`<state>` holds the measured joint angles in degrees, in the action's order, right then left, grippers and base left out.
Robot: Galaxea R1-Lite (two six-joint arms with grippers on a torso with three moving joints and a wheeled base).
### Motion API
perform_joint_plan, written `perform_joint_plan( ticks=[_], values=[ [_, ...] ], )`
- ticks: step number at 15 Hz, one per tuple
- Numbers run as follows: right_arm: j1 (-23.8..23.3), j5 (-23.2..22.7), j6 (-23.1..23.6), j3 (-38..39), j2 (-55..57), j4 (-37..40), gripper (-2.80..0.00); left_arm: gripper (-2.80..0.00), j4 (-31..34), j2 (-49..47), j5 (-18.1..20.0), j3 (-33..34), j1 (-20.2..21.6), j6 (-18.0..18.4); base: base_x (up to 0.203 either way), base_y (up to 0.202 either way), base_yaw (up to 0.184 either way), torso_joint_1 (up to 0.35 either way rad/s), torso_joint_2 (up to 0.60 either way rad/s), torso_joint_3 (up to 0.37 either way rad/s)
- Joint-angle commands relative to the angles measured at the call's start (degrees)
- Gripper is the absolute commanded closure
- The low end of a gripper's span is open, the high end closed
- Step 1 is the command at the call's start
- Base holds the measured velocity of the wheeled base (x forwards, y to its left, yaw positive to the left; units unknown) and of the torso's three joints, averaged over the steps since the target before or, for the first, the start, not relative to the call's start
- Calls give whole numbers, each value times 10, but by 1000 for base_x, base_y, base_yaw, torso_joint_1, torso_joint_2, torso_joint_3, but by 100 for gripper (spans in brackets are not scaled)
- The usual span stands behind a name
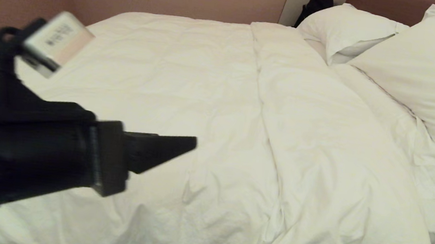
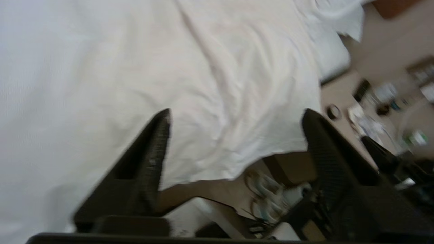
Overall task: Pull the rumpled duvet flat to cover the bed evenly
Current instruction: Flatten the corners of the folded blanket
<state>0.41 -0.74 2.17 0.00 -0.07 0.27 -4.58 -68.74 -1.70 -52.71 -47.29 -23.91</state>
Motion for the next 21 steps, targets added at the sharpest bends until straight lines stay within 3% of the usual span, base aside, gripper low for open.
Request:
perform_joint_plan(
  ticks=[1, 3, 6, 12, 17, 18, 20, 21],
  values=[
    [0, 0, 0, 0, 1, 0, 0, 0, 58, 122, -2, 3, 46, 12, 0, 0, 0, 0, 0, 0],
    [0, 0, 0, 0, 1, 0, 0, 0, 126, 185, -15, 5, 81, 35, 0, 0, 0, 0, 0, 0],
    [0, 0, 0, 0, 1, 0, 0, 0, 180, 250, -75, 13, 105, 69, 0, 0, 0, 0, 0, 0],
    [0, 0, 0, 0, 1, 0, 0, 0, 198, 395, -174, 76, 206, 211, 0, 0, 0, 0, 0, 0],
    [0, 0, 0, 0, 1, 0, 0, 0, 220, 519, -224, 77, 295, 289, 0, 0, 0, 0, 0, 0],
    [0, 0, 0, 0, 1, 0, 0, 0, 219, 521, -231, 76, 299, 288, 0, 0, 0, 0, 0, 0],
    [0, 0, 0, 0, 1, 0, 0, 0, 207, 529, -321, 74, 321, 278, 0, 0, 0, 0, 0, 0],
    [0, 0, 0, 0, 1, 0, 0, 0, 198, 530, -319, 76, 331, 275, 0, 0, 0, 0, 0, 0]
  ],
)
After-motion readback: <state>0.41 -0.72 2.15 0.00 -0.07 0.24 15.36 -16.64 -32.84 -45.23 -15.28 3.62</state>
